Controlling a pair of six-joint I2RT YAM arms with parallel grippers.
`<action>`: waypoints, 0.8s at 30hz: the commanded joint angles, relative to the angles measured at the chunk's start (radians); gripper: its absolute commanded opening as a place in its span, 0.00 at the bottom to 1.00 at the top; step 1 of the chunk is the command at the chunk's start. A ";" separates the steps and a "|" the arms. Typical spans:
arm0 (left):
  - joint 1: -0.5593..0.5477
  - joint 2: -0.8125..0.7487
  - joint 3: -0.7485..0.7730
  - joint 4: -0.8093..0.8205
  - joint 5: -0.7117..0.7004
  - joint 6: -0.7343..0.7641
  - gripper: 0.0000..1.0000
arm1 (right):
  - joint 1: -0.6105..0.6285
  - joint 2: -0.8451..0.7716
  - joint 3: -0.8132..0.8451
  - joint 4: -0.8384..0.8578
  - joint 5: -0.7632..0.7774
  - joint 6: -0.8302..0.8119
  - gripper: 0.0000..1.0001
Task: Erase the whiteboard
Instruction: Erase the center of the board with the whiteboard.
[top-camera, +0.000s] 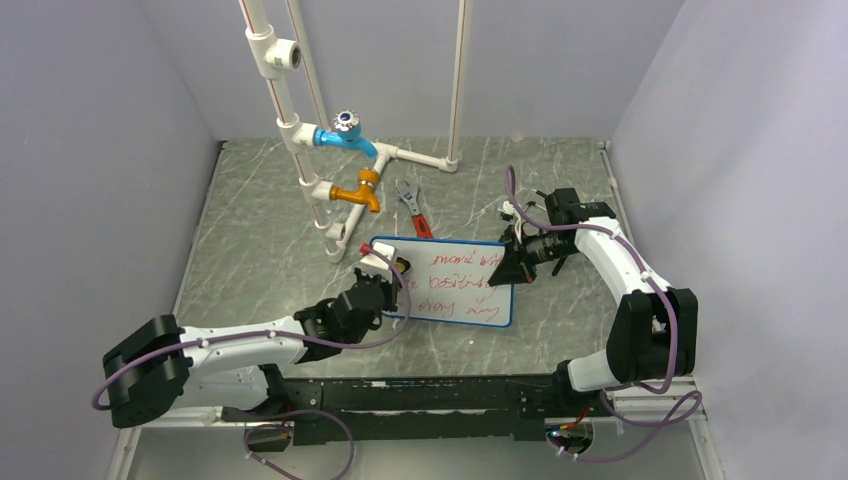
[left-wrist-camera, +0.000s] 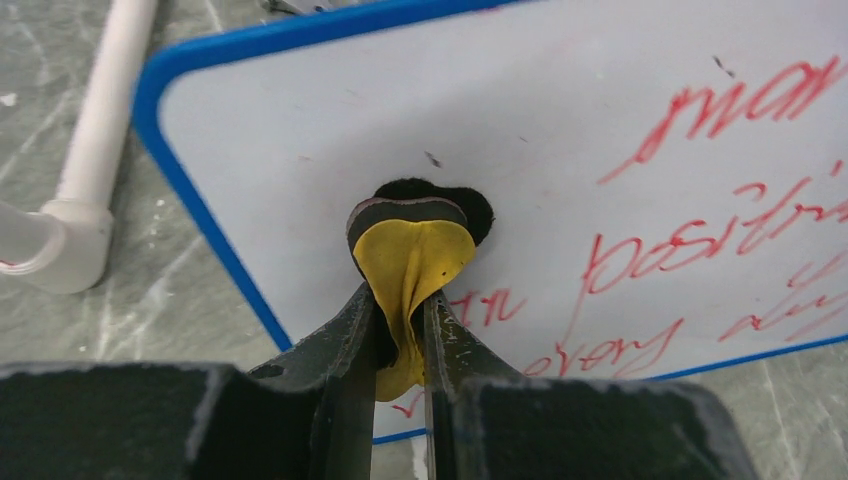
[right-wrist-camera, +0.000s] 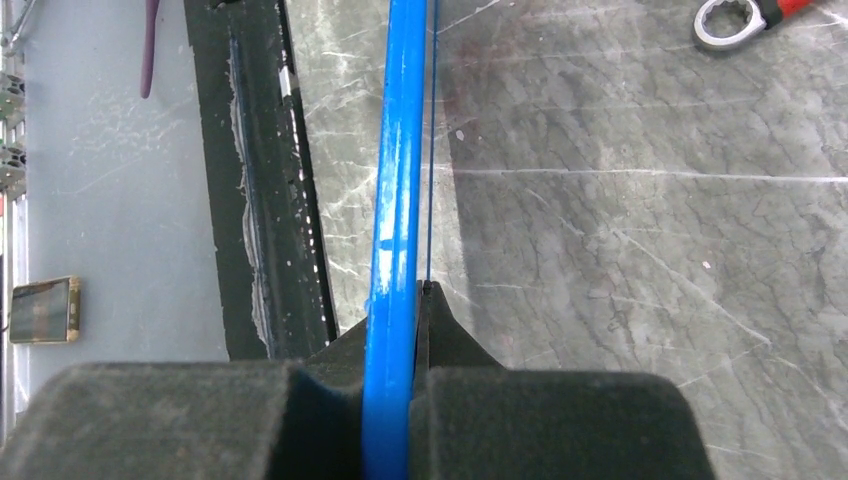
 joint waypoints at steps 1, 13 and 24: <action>0.078 -0.068 -0.012 -0.017 -0.042 0.034 0.00 | 0.028 -0.015 -0.001 -0.111 -0.028 -0.067 0.00; 0.010 0.009 0.057 0.057 0.141 0.054 0.00 | 0.028 -0.012 0.000 -0.110 -0.027 -0.065 0.00; -0.052 0.149 0.184 0.010 0.008 0.085 0.00 | 0.028 -0.012 0.002 -0.114 -0.028 -0.069 0.00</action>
